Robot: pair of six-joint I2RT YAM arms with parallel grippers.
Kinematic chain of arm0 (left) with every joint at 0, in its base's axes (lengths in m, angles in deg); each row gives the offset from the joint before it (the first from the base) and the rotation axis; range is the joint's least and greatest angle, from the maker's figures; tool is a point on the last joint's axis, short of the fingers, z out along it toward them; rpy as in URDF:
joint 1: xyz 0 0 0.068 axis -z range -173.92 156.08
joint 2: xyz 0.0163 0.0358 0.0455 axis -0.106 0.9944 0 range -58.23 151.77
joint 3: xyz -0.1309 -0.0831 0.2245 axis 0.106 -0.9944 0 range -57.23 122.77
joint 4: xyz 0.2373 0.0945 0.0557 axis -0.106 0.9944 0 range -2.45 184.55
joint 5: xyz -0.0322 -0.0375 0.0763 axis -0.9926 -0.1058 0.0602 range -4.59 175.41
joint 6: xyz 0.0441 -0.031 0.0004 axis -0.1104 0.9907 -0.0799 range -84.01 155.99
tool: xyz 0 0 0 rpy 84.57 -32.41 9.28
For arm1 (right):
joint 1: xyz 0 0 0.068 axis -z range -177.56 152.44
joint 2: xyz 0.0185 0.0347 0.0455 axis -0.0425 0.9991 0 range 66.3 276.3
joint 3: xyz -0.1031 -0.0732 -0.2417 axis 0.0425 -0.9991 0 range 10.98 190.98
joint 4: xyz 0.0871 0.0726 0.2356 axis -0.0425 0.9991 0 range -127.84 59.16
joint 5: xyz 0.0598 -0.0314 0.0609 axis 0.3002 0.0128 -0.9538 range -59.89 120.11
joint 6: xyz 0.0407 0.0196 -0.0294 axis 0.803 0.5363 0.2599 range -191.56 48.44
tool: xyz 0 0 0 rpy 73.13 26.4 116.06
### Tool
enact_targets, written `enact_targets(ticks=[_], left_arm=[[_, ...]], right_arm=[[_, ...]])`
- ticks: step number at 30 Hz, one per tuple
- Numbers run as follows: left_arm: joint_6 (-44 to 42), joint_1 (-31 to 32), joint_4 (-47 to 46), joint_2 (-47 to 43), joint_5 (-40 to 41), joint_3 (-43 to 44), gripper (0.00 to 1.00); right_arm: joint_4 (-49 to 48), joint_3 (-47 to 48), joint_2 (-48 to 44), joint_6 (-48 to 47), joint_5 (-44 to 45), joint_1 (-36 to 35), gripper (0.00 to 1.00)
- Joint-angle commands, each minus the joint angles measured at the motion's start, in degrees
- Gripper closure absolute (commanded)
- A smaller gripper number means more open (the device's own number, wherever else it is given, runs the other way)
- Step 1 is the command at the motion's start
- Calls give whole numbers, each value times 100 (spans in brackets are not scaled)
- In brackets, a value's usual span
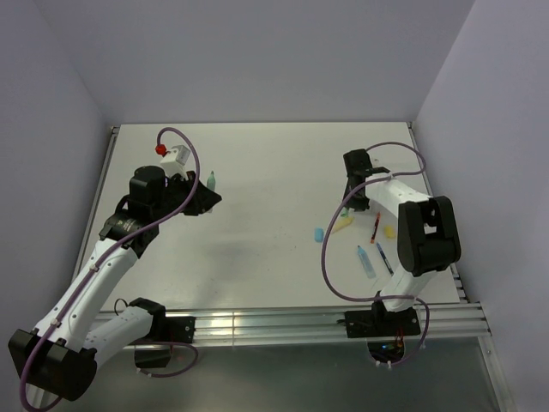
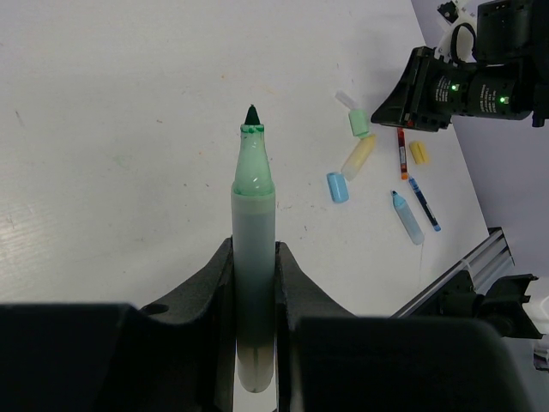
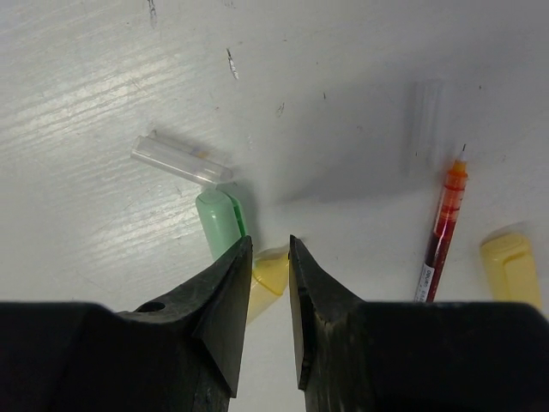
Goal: Insert the pens into the pen caps
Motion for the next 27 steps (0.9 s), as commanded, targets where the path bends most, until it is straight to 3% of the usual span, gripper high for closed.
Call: enact_targets(ticks=[1, 13, 27], left_arm=[[-109, 3, -160, -23, -19, -57, 100], [-109, 3, -159, -5, -2, -57, 100], [-109, 3, -159, 30, -2, -66, 100]], right_arm=[[54, 62, -349, 32, 212, -17, 68], [-341, -78, -323, -152, -526, -8, 57], [-596, -166, 72, -240, -711, 106, 57]])
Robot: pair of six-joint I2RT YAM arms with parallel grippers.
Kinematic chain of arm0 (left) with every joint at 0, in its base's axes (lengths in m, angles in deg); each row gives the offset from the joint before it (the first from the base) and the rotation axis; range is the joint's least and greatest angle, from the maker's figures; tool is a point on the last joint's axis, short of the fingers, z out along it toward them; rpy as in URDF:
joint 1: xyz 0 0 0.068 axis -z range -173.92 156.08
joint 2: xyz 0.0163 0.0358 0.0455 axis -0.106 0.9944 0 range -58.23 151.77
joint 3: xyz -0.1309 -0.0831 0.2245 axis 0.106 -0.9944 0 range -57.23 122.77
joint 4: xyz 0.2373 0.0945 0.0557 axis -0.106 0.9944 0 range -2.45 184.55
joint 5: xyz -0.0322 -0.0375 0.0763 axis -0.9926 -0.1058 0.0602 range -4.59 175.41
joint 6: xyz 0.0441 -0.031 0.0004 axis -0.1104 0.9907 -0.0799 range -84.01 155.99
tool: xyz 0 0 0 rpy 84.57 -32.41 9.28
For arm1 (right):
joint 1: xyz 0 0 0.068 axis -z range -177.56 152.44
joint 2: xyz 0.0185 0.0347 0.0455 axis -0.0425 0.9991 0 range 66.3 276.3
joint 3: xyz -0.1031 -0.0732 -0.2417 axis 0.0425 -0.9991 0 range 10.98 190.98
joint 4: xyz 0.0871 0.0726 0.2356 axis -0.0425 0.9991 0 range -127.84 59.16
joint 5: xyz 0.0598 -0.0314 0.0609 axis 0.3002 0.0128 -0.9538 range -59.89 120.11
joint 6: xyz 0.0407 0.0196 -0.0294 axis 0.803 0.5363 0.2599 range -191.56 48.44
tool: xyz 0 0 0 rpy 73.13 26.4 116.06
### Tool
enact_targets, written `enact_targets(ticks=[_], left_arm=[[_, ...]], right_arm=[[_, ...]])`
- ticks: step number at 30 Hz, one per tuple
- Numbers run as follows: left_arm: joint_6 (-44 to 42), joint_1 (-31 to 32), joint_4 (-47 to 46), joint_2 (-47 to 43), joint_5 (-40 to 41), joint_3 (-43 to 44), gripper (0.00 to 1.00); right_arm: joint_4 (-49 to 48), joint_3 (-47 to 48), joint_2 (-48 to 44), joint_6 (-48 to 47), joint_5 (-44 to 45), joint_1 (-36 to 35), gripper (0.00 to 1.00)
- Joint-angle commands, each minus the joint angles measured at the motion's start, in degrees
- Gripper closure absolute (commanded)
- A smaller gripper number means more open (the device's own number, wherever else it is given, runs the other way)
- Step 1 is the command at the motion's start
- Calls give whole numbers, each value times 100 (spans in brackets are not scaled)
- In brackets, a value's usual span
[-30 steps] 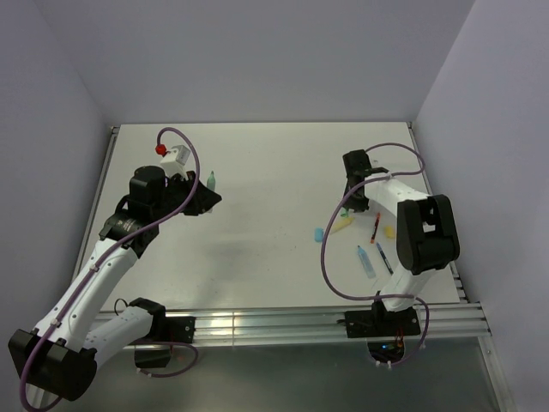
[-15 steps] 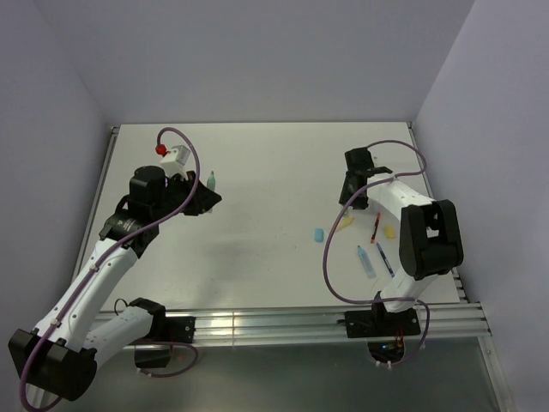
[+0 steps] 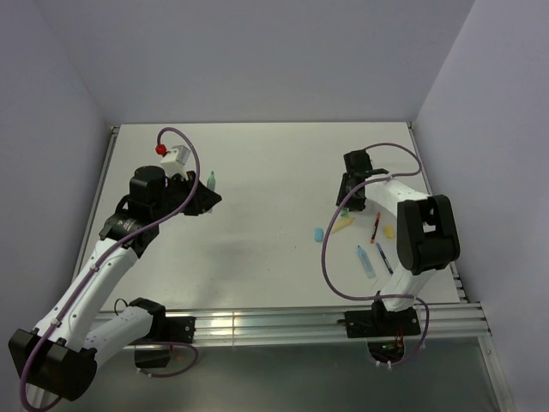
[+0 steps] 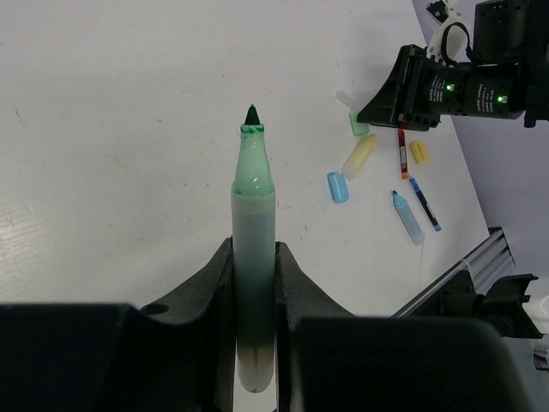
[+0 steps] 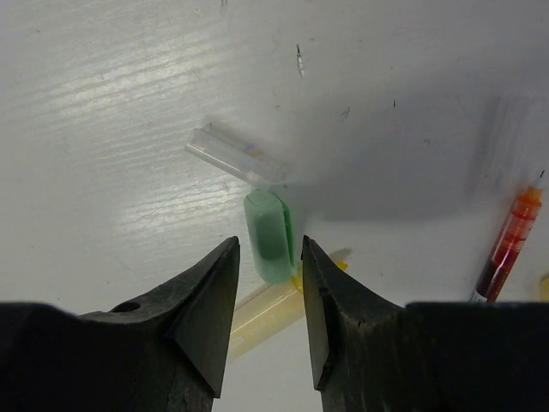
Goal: Insert the pens into the pen caps
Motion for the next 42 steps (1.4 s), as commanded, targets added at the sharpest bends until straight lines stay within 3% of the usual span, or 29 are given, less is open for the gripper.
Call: enact_targets(ticks=[1, 10, 20, 24, 25, 29, 37, 42], left_arm=[[-109, -6, -177, 24, -4, -64, 100], [-109, 3, -168, 76, -4, -64, 100], [-109, 3, -168, 120, 14, -55, 100], [-126, 3, -194, 120, -39, -73, 100], [-126, 3, -212, 120, -65, -81, 100], [-179, 3, -370, 85, -373, -134, 100], [75, 3, -1518, -3, -1496, -292, 100], [717, 170, -2557, 374, -2051, 31, 100]], right_arm=[[-246, -105, 33, -77, -59, 115, 57], [-431, -167, 270, -94, -314, 247, 58], [-335, -79, 402, -86, -367, 282, 67], [-343, -114, 324, -33, -464, 282, 85], [-369, -131, 253, -7, -473, 291, 99], [-370, -97, -300, 73, -543, 282, 100], [-466, 316, -1557, 485, -2009, 203, 100], [-1213, 711, -2180, 1144, -3055, 10, 100]])
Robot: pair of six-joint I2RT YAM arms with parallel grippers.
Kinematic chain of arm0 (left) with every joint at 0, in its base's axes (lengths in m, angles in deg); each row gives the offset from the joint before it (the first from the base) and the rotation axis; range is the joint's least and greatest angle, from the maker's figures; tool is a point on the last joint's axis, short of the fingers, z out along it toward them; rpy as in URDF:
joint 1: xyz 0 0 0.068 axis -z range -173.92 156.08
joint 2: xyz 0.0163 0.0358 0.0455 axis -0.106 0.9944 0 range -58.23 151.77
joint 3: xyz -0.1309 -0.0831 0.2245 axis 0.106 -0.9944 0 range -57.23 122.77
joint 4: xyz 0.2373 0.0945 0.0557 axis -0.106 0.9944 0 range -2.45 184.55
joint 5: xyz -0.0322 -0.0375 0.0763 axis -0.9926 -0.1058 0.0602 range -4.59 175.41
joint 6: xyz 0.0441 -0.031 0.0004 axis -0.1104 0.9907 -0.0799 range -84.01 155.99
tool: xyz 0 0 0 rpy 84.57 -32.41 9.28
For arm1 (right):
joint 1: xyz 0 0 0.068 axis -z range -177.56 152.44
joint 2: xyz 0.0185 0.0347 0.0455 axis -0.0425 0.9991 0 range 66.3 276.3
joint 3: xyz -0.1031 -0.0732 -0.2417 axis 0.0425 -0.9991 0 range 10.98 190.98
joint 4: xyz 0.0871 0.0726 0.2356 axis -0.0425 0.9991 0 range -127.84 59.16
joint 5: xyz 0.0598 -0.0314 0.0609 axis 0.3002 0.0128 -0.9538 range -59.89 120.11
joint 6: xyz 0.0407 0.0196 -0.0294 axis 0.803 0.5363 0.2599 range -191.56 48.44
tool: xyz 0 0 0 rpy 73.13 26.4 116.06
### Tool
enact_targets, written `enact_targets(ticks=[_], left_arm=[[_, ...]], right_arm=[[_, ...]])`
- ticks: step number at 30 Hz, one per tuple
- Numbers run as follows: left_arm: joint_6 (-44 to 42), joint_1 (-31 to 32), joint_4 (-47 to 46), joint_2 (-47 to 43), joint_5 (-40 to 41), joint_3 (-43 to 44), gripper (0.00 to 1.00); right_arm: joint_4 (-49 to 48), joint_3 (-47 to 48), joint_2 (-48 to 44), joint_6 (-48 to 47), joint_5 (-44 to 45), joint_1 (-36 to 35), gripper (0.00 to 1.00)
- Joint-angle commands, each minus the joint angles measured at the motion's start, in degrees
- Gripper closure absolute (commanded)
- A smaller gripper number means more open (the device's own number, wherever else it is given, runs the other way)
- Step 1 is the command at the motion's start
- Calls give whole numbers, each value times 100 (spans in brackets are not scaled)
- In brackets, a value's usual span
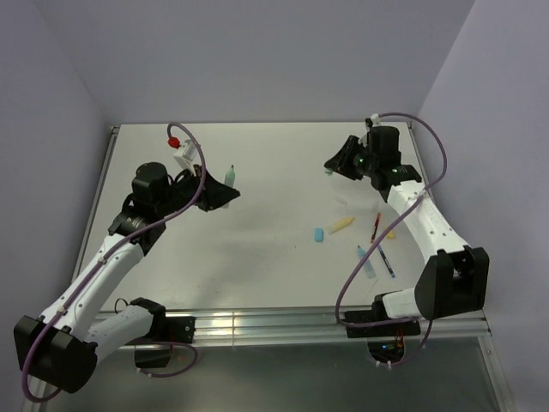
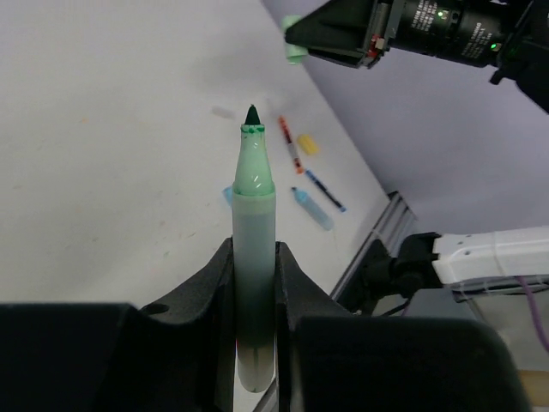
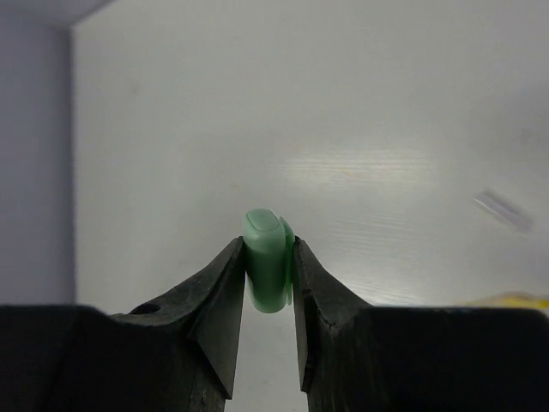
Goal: Insert the pens into the pen caps
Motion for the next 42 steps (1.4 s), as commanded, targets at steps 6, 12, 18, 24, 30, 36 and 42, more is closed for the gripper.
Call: enact_targets(ticks=[6, 12, 18, 24, 30, 36, 42], left_arm=[[701, 982, -1897, 1177, -475, 1186, 100], [1351, 1344, -3196, 1907, -782, 1345, 100], [1852, 1344, -4129, 2189, -1450, 1091, 100], [2292, 1352, -4825, 2171, -1627, 783, 100], [2301, 1353, -4790, 2101, -1601, 695, 100], [2397, 1335, -4904, 2136, -1609, 642, 100], [2354, 1335, -4869, 2110, -1592, 642, 100]], right_arm=[[-1856, 764, -552, 1369, -1489, -433, 100], [-3412, 290, -772, 2214, -1737, -679, 100], [-4204, -79, -992, 2469, -1746, -969, 100], [-4416, -290, -1106, 2408, -1561, -1163, 100], [-4477, -378, -1211, 2434, -1438, -1198, 100], [-4398, -343, -1290, 2346, -1430, -1312, 100], [-4267, -361, -1387, 2206, -1342, -1471, 100]])
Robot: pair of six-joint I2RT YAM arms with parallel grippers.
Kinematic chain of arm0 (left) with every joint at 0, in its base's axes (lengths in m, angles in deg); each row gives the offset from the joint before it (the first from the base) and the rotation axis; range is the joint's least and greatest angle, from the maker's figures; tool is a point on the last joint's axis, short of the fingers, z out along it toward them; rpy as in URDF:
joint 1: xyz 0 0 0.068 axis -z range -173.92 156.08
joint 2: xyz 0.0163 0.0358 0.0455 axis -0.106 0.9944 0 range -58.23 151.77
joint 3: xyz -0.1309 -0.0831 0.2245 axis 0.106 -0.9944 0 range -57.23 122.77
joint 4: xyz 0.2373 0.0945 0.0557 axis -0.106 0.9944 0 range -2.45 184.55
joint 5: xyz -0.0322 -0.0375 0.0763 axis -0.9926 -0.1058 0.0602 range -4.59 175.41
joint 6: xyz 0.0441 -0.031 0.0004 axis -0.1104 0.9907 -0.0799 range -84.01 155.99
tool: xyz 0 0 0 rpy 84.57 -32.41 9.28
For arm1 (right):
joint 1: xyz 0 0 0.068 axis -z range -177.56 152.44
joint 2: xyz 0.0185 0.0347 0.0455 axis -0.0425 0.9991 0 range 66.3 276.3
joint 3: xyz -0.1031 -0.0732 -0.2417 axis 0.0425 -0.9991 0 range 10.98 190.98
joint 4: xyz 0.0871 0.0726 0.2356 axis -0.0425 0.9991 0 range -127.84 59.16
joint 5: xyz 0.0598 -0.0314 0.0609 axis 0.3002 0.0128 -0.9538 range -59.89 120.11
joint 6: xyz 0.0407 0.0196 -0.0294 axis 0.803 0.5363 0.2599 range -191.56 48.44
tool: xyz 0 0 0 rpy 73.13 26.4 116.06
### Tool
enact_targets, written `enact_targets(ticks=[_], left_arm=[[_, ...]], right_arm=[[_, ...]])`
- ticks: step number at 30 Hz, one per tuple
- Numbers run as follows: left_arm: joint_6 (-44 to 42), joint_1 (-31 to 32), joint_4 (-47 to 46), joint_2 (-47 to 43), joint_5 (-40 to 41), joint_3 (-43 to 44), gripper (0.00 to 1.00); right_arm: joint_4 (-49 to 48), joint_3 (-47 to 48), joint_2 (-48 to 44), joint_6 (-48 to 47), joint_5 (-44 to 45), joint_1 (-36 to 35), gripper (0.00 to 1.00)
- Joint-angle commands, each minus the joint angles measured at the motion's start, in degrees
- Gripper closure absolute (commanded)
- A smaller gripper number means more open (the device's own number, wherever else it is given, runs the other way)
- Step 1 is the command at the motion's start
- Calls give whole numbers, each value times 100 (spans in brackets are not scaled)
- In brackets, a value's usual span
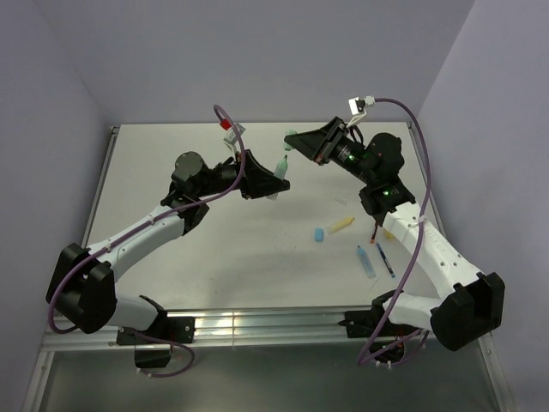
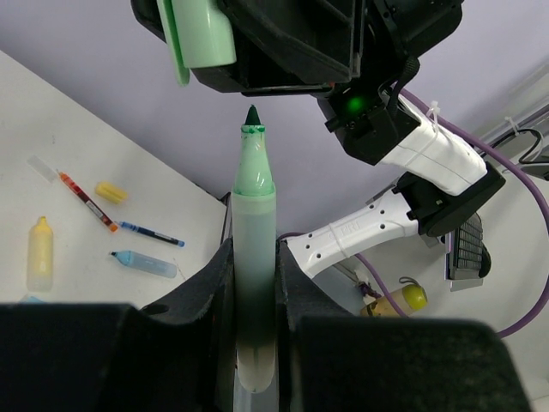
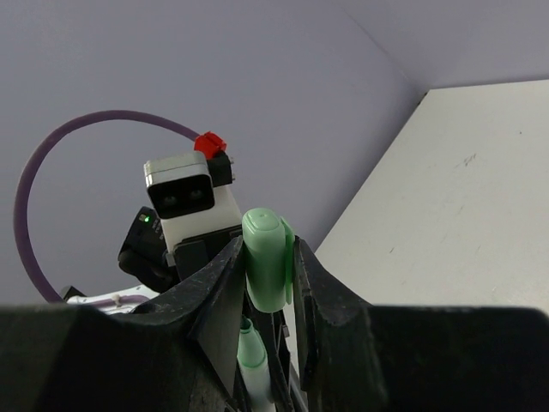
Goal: Insert the pens into the pen caps
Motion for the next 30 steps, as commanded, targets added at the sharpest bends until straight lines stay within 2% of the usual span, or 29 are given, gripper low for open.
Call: enact_targets(ticks=[1, 24, 30], left_arm=[[28, -22, -332, -135, -92, -7, 100], [169, -163, -499, -153, -136, -16, 100], [449, -268, -885, -126, -163, -95, 100]], right_arm=[[-173, -24, -283, -177, 112, -91, 100], [65, 2, -240, -502, 235, -390, 100], [83, -103, -327, -599, 349, -505, 100]])
